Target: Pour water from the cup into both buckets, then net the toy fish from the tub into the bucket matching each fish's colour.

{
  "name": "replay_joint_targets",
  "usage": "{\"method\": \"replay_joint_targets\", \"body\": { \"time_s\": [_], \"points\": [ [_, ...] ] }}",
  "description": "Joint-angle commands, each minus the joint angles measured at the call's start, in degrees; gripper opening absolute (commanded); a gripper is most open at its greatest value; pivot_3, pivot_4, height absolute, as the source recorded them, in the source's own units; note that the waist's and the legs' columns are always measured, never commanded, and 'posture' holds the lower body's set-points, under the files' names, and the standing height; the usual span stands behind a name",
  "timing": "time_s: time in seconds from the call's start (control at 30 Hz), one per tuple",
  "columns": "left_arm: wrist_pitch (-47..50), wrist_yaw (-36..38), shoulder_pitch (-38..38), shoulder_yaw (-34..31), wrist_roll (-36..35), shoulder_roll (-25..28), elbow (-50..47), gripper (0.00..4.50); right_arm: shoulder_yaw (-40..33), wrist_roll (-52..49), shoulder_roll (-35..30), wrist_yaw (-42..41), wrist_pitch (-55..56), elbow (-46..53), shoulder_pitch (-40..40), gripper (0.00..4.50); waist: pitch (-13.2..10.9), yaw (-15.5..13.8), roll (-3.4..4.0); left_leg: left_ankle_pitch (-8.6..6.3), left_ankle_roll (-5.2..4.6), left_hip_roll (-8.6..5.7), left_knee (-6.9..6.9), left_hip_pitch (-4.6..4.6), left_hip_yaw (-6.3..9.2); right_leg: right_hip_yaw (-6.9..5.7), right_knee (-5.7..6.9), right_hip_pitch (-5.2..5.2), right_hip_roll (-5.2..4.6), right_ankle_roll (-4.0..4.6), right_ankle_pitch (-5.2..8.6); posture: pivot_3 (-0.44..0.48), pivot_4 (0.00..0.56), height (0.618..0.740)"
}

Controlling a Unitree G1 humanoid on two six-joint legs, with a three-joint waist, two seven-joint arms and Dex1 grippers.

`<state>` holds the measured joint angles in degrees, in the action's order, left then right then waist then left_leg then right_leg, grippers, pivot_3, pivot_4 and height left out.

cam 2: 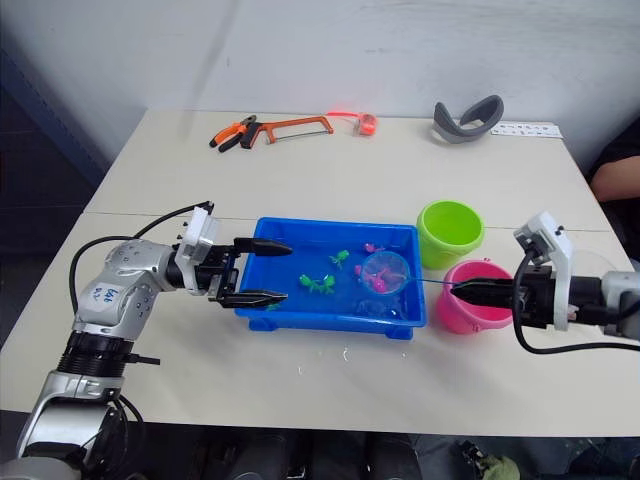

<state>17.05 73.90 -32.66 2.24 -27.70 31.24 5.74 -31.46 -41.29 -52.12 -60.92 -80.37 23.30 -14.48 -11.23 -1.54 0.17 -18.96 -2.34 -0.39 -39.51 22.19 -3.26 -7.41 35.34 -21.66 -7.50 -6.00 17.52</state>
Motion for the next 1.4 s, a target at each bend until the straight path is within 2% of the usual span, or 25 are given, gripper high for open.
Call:
{"method": "replay_joint_targets", "body": {
  "time_s": [0.03,0.17,0.3,0.47,0.77,0.83,1.07,1.4],
  "points": [
    [0.16,-0.92,-0.3,-0.22,-1.46,-1.38,-3.29,4.45,-10.57,-4.99,3.59,4.54,-3.7,7.45,2.37,0.0,0.0,-0.03,0.0,0.0,0.0,0.0,0.0,-0.01,0.0,0.02,0.0,0.01,0.01,0.0,0.0,0.0,0.15,0.74],
    [1.45,-2.31,-0.69,0.34,-2.03,-3.85,-5.14,4.45,-19.93,-6.3,7.76,9.81,-3.8,13.85,6.91,0.0,0.0,-0.2,0.0,0.0,0.0,-0.01,0.02,-0.01,0.03,0.01,-0.03,0.03,0.04,0.0,0.0,0.0,0.15,0.74],
    [3.56,-4.58,-1.49,1.86,-1.92,-6.55,-7.41,4.45,-29.29,-4.2,9.83,13.15,0.99,19.15,15.83,0.0,0.0,-0.43,0.0,0.01,-0.02,-0.07,0.1,-0.03,0.03,0.01,-0.04,0.04,0.08,-0.01,0.0,0.0,0.15,0.74],
    [5.74,-6.74,-1.87,2.5,-1.93,-8.46,-7.89,4.45,-33.21,-1.17,12.03,14.35,11.08,21.55,26.24,0.0,0.01,-0.5,0.0,0.04,-0.03,-0.08,0.18,-0.14,-0.08,0.11,-0.02,0.06,0.16,-0.01,0.0,0.0,0.15,0.74],
    [4.36,-5.94,-1.25,3.55,-1.11,-9.65,-5.52,4.45,-25.01,16.75,19.53,16.12,42.9,22.51,42.66,0.0,0.01,-0.12,0.01,0.07,0.03,-0.08,0.42,-0.46,-0.33,0.49,0.0,0.09,0.26,-0.04,0.02,0.0,0.15,0.74],
    [3.83,-5.76,-1.34,3.77,-0.84,-9.82,-4.83,4.45,-22.17,23.17,20.21,15.21,54.16,20.39,45.95,0.0,0.01,-0.12,0.01,0.07,0.03,-0.08,0.43,-0.52,-0.38,0.59,0.0,0.11,0.28,-0.04,0.02,0.0,0.15,0.74],
    [2.8,-5.28,-1.34,3.99,-0.11,-9.81,-3.62,4.45,-18.13,36.12,22.17,17.75,83.58,11.0,48.57,0.0,0.01,0.04,0.01,0.04,0.07,-0.03,0.56,-0.77,-0.58,0.91,0.0,0.15,0.41,-0.06,0.03,0.0,0.15,0.74],
    [2.27,-6.29,-1.26,3.57,0.1,-10.12,-3.57,4.45,-14.15,58.28,15.54,26.93,113.02,-1.47,49.22,0.0,0.01,0.03,0.01,0.02,0.11,0.0,0.57,-0.85,-0.64,1.05,-0.22,0.16,0.43,-0.02,0.05,0.0,0.15,0.74]
  ]
}}
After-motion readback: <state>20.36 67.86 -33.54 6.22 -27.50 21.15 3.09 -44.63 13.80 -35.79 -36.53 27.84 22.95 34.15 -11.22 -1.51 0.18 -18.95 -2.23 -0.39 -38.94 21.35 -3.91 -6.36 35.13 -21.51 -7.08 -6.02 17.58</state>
